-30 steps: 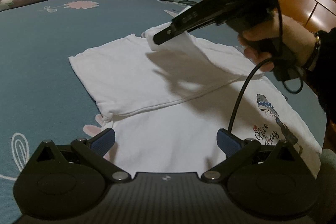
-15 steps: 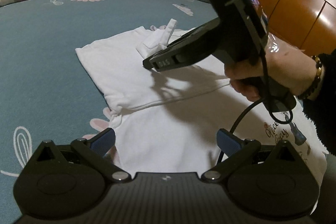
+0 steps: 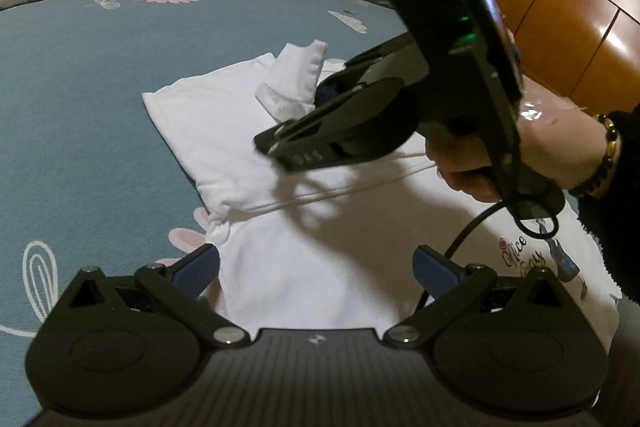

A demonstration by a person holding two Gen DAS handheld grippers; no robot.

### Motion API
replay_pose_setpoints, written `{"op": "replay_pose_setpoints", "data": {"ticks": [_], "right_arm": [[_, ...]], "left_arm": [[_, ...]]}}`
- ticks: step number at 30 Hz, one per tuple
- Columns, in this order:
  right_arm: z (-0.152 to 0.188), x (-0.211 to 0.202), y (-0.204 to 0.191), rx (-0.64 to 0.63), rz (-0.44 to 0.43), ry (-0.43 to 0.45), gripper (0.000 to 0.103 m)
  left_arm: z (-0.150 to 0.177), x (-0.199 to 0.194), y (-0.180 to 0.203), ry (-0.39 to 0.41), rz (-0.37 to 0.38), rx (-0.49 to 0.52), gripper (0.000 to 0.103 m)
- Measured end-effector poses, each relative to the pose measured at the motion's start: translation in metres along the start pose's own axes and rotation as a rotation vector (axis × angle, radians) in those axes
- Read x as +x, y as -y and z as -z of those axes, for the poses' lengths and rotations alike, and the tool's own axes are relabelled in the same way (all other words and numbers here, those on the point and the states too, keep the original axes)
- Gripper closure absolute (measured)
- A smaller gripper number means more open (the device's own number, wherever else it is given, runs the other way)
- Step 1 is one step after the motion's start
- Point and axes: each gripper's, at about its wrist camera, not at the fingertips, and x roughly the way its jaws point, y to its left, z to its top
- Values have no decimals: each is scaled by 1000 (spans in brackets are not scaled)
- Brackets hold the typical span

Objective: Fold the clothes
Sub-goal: 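Lay the cuff on the shirt body and open the right gripper, then withdraw the open right gripper from the folded shirt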

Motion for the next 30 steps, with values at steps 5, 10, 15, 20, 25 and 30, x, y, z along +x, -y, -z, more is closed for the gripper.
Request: {"op": "replay_pose_setpoints", "data": {"ticks": [5, 10, 15, 20, 25, 30], "right_arm": [[-3, -21, -7, -91, -20, 32, 42], [-9, -38, 6, -76, -42, 55, 40], [-7, -45, 29, 7, -52, 60, 38], [7, -47, 53, 34, 28, 41, 35], [35, -47, 80, 40, 132, -15, 35], [84, -69, 128, 218, 175, -19, 35]], "left_arm": [[-1, -3, 1, 18, 32, -3, 1], [-2, -8, 1, 37, 56, -4, 1], [-2, -13, -1, 61, 91, -21, 1], [-4, -21, -2, 121, 207, -43, 1], [-7, -28, -2, 192, 325, -58, 1], [-13, -14, -5, 187, 283, -94, 1]]}}
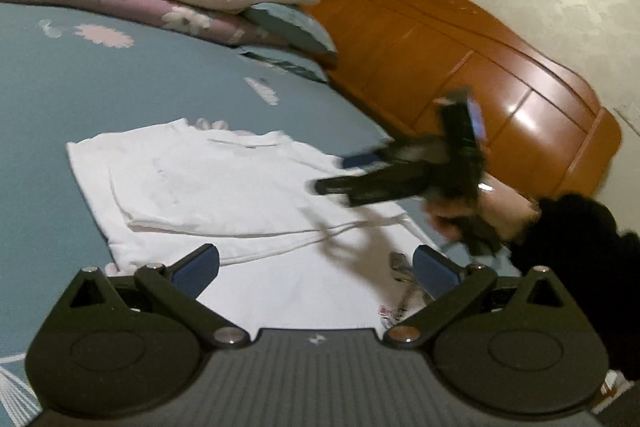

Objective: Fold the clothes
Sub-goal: 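Withdraw the open right gripper from the folded shirt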

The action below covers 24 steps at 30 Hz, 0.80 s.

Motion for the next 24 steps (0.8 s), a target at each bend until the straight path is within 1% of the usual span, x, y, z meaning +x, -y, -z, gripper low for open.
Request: {"op": "replay_pose_setpoints", "data": {"ticks": [2, 6, 7, 10, 12, 14, 16, 20, 21, 23, 24], "right_arm": [[21, -7, 26, 99, 12, 6, 35], [75, -28, 78, 321, 58, 49, 33], [87, -34, 86, 359, 67, 66, 32], [127, -51, 100, 428, 99, 102, 29], [144, -55, 104, 430, 116, 108, 26], [152, -50, 106, 424, 140, 108, 25], [157, -42, 109, 417, 142, 105, 25], [149, -22, 116, 412, 126, 88, 25], [145, -19, 116, 406, 140, 91, 25], [138, -17, 116, 384, 223, 92, 25], [139, -19, 119, 382, 241, 108, 24]], "left_arm": [[-1, 12, -3, -13, -56, -8, 1], [1, 28, -8, -34, -114, -32, 1], [3, 31, -7, -41, -129, -29, 1], [8, 39, 0, -65, -181, 9, 1], [9, 46, 8, -81, -214, 41, 1], [5, 54, 18, -93, -227, 58, 1], [-3, 64, 31, -98, -225, 74, 1], [-25, 96, 58, -115, -193, 115, 1], [-31, 105, 63, -118, -185, 128, 1], [-38, 124, 72, -126, -195, 125, 1], [-40, 134, 75, -133, -195, 118, 1]]}}
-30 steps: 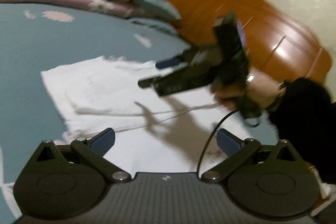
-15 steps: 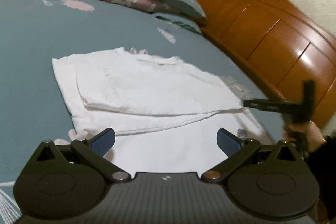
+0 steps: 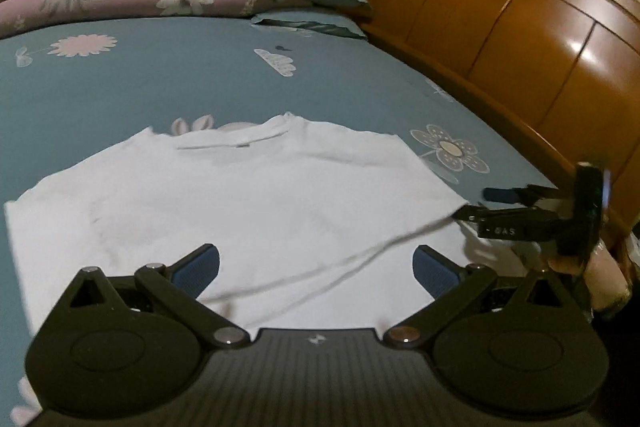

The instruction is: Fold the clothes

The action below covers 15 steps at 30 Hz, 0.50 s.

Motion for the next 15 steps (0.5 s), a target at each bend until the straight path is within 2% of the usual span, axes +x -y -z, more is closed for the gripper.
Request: {"op": "replay_pose_setpoints", "data": {"ticks": [2, 4, 7, 9, 11, 13, 15], "right_arm": [[2, -2, 10, 25, 21, 20, 24], [10, 2, 25, 77, 21, -2, 24], [13, 5, 38, 138, -26, -35, 24], [11, 0, 32, 66, -7, -32, 24], [8, -8, 30, 22, 1, -30, 24], [2, -22, 35, 40, -9, 5, 24], [-4, -40, 39, 98, -79, 110, 30]], "left_arm": [[-5, 16, 8, -11, 10, -8, 1], [-7, 32, 16, -27, 13, 1, 1], [-6, 57, 23, -71, 3, 8, 1], [-4, 72, 23, -114, -23, -11, 1], [1, 74, 23, -121, -38, -8, 1], [2, 70, 26, -133, -41, 1, 1], [0, 64, 27, -139, -49, 3, 1]]}}
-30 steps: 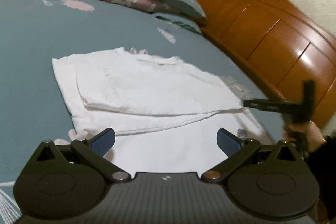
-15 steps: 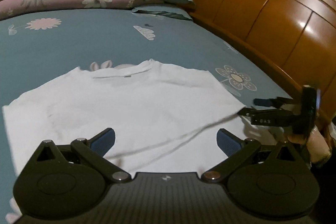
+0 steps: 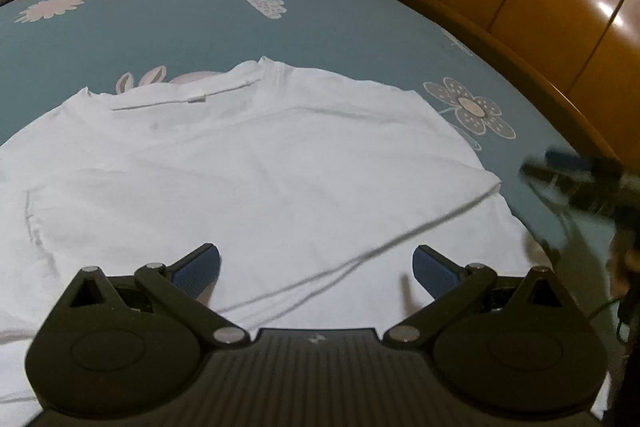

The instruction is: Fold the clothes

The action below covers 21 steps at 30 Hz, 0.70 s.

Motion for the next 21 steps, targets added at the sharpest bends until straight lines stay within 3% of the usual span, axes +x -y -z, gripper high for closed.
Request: {"op": "replay_pose_setpoints", "data": {"ticks": [1, 2, 3, 5, 8, 13, 19, 21], "right_arm": [[-4, -7, 1, 29, -40, 47, 33], [-7, -4, -2, 59, -101, 61, 44], [-8, 4, -8, 58, -140, 45, 61], [-9, 21, -19, 54, -216, 14, 77], [4, 47, -26, 64, -249, -72, 78], [12, 59, -5, 141, -274, -191, 81], [8, 50, -6, 116, -284, -183, 77], [4, 37, -11, 105, -287, -113, 62]], "left_arm": [[-2, -3, 1, -1, -8, 4, 1], [-3, -6, 1, -1, -16, 8, 1], [-5, -8, 2, -1, -28, 10, 1], [-10, -10, 2, -1, -34, 7, 1], [-14, -6, -2, -13, -18, -22, 1], [-8, 5, -15, -56, -1, -106, 1], [-13, -8, -20, -88, -22, -145, 1], [-19, -11, -23, -62, -15, -159, 1]]}}
